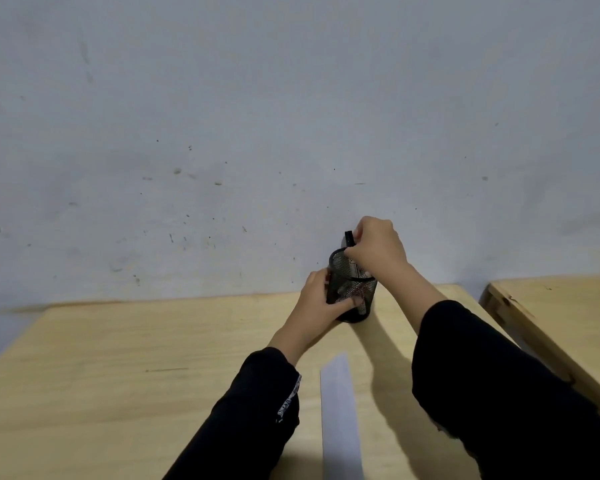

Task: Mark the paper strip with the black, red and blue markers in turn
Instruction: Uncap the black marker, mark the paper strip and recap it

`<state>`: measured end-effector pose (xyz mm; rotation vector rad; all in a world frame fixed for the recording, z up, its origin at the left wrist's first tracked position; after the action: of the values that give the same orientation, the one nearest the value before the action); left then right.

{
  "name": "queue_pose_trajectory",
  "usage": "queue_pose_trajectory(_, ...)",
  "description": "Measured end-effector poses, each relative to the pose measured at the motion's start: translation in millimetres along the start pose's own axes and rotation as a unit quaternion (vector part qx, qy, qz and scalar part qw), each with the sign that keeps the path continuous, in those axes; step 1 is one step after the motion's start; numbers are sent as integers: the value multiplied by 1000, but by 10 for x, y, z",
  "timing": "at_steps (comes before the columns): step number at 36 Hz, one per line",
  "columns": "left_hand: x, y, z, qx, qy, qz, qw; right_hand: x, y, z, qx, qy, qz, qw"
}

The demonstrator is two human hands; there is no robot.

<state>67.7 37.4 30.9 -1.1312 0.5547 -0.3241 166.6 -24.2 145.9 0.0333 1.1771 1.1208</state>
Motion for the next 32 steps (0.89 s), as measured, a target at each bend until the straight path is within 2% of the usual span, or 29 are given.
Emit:
queue_pose_trajectory(8, -28, -114, -62, -11, -22, -16, 1000, -181, -1, -69, 21, -48, 196, 979)
queue_pose_trajectory(12, -46, -136, -119, -24, -42, -28, 998, -474, 127, -202, -12, -92, 302, 949)
queue_pose_trajectory(15, -76, -149, -209, -93, -62, -97, 989, -738, 246, -341, -46, -122, 349, 928)
queue_pose_trajectory(18, -185, -264, -241, -84, -82, -75, 990, -975, 325, -508, -60, -142, 398, 904)
queue_pose_trajectory(23, -476, -593, -301, -38, -102, -54, 993, -1181, 340, -846, -77, -145, 417, 894)
queue_pose_trajectory(29, -838, -1036, -620, -16, -105, -175, 979, -1037, 115, -1296, -50, -98, 386, 916)
queue_pose_trajectory(32, -927, -1206, -834, 8, -75, -178, 981, -937, -21, -1459, -19, -76, 356, 931)
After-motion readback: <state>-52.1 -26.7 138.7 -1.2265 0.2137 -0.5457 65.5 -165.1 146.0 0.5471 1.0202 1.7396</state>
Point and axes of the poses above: each hand's wrist, its own z-axis towards the middle knuckle, its own x-axis out of the palm, y = z × x, the point moved 7 cm from there along z, towards the middle knuckle, and after that the axes turned 13 degrees about -y, right-handed, at the moved point
